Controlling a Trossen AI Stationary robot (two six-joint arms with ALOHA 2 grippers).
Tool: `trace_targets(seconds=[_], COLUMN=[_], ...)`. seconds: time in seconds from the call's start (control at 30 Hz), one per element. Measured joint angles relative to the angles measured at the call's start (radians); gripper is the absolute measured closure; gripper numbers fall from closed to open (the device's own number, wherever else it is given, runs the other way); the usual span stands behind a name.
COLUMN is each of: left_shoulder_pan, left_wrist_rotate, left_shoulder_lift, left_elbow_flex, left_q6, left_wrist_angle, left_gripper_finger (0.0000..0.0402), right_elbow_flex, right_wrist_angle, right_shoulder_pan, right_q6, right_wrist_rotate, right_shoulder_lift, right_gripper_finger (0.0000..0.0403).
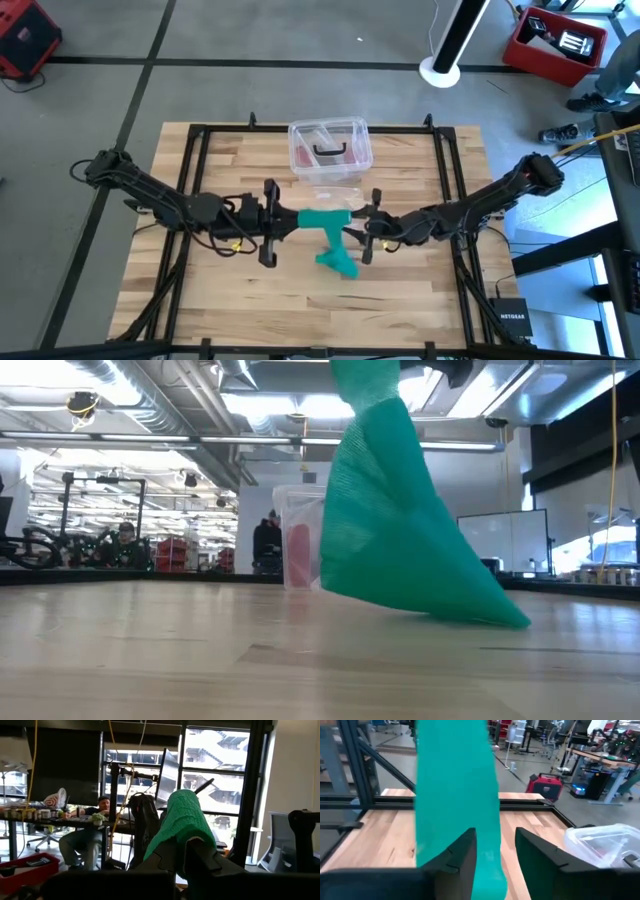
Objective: Roll bandage
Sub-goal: Roll the green bandage
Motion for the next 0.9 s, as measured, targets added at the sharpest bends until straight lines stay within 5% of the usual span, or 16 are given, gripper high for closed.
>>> trace_targets(seconds=[0.27, 0.47, 0.6, 0.9], left_shoulder_pan=[0.001, 0.017, 0.054, 0.092], left_wrist_rotate=[-0.001, -0.009, -0.015, -0.014], left_shoulder_lift=[-0.024, -0.05, -0.054, -0.054], left_elbow_flex=[0.0, 0.0, 0.0, 0.0], left_q6=[0.03, 0.076, 0.072, 0.09], left_wrist_angle=[0.012, 0.011, 0.01, 0.006], left_gripper_finger=[0.039, 0.039, 0.039, 0.039], right_elbow_flex=[0.0, 0.0, 0.0, -0.001], right_wrist_angle=[-0.239, -0.388, -0.411, -0.311], right_shoulder_pan=[0.0, -0.001, 0.0, -0.001], right_q6=[0.023, 0.082, 0.118, 0.103], right_wrist_rotate=[-0.008, -0.19, -0.289, -0.167], right_shoulder_lift=[-0.198, -0.275, -0.259, -0.203], right_gripper_finger=[0.0175, 0.0123, 0.0122, 0.0149])
